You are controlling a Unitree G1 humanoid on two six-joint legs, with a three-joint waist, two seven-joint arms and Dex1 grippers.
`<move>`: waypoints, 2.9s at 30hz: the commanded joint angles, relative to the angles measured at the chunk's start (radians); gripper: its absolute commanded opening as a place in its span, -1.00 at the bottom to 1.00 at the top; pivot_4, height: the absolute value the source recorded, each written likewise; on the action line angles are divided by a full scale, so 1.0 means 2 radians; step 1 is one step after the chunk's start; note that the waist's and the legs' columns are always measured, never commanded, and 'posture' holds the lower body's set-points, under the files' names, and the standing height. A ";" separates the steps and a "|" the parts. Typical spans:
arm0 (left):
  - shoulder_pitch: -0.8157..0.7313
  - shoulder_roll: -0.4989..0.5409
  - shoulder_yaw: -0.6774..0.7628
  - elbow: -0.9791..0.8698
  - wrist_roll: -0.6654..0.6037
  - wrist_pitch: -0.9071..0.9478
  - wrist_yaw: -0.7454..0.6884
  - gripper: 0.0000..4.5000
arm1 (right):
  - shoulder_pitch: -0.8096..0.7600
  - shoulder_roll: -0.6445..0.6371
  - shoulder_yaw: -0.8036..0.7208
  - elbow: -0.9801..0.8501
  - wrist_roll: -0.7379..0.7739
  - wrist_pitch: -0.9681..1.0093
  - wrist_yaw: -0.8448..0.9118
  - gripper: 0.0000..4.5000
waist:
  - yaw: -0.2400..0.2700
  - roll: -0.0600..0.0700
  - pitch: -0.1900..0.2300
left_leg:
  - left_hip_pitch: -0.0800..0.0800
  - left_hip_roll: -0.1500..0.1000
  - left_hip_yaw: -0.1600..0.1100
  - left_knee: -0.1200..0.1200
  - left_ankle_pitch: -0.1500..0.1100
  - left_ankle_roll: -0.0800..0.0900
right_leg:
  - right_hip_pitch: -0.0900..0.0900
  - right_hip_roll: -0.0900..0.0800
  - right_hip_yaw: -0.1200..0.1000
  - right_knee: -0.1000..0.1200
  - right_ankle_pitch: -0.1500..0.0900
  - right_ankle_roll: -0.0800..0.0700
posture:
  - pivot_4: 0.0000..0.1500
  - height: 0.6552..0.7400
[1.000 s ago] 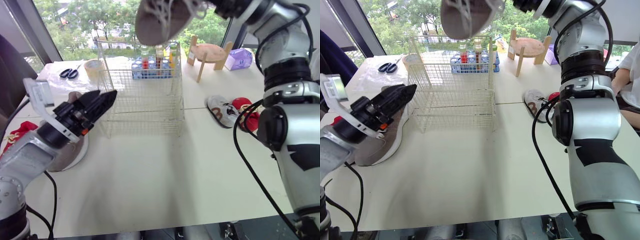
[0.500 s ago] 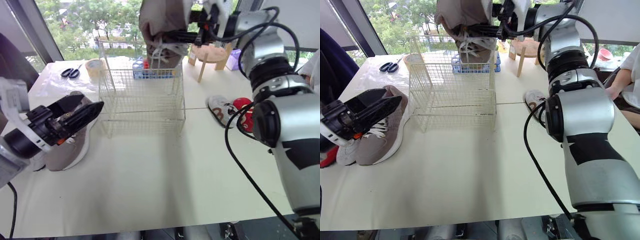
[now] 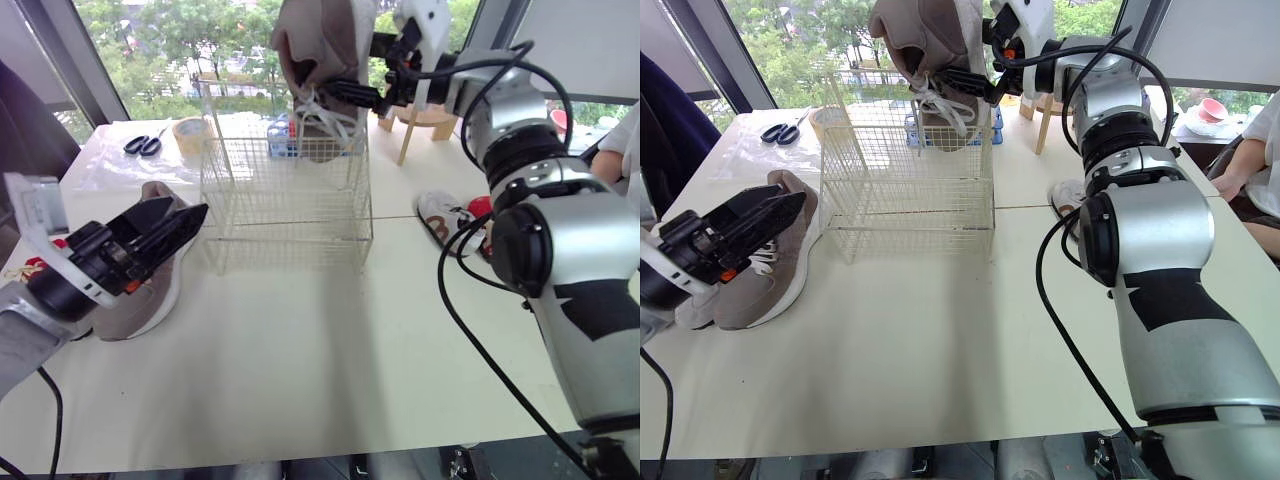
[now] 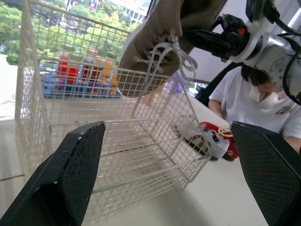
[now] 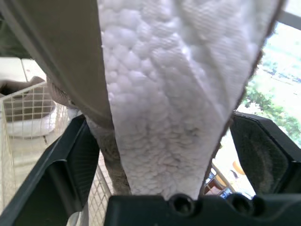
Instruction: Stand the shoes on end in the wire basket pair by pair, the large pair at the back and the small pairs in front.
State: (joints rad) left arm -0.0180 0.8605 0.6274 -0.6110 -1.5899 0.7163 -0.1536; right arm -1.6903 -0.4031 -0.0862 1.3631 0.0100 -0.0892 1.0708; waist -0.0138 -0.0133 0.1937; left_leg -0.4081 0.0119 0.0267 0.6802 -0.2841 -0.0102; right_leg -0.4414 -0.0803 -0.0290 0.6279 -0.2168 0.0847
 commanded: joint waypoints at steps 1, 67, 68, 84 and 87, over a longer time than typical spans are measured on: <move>-0.016 0.001 -0.007 0.011 0.010 -0.011 -0.008 0.96 | -0.020 -0.013 -0.038 -0.010 0.031 0.030 0.034 0.99 | 0.000 0.000 0.000 | 0.000 0.000 0.000 0.000 0.000 0.000 | 0.000 0.000 0.000 0.000 0.000 0.000 | 1.00 1.00; -0.683 -0.075 -0.415 0.982 0.821 -0.084 -0.301 -0.72 | 0.445 -0.156 0.012 -0.955 0.364 0.492 -0.039 1.00 | 0.013 -0.002 -0.001 | 0.002 0.000 0.001 0.002 0.000 0.000 | 0.002 0.001 -0.001 0.002 0.001 0.002 | 1.00 1.00; -0.690 -0.070 -0.408 0.980 0.822 -0.080 -0.301 -0.79 | 0.444 -0.159 0.011 -0.956 0.368 0.492 -0.042 1.00 | 0.012 -0.002 -0.001 | 0.002 0.000 0.001 0.002 0.000 0.000 | 0.002 0.001 -0.001 0.002 0.001 0.002 | 1.00 1.00; -0.900 -0.009 -0.184 0.798 0.710 -0.131 -0.162 -0.79 | 0.366 -0.170 -0.036 -0.862 0.422 0.477 -0.054 1.00 | 0.012 -0.007 0.002 | -0.003 0.001 0.000 0.002 -0.001 0.002 | -0.001 -0.001 -0.002 0.001 0.001 0.003 | 1.00 1.00; -0.877 -0.045 -0.127 0.709 0.667 -0.194 -0.120 -0.79 | 0.350 -0.169 -0.036 -0.848 0.421 0.471 -0.058 1.00 | 0.013 -0.008 0.002 | -0.003 0.001 0.000 0.002 -0.001 0.002 | -0.001 -0.001 -0.003 0.001 0.001 0.003 | 1.00 1.00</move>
State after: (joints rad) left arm -1.7582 0.7833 0.3093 0.9471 -0.1889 0.4281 -0.4362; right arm -0.9601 -0.7398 -0.1300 -0.3367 0.8405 0.8734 0.9603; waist 0.0124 -0.0289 0.1981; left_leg -0.4136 0.0140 0.0276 0.6841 -0.2851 -0.0063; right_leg -0.4433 -0.0822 -0.0340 0.6303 -0.2148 0.0908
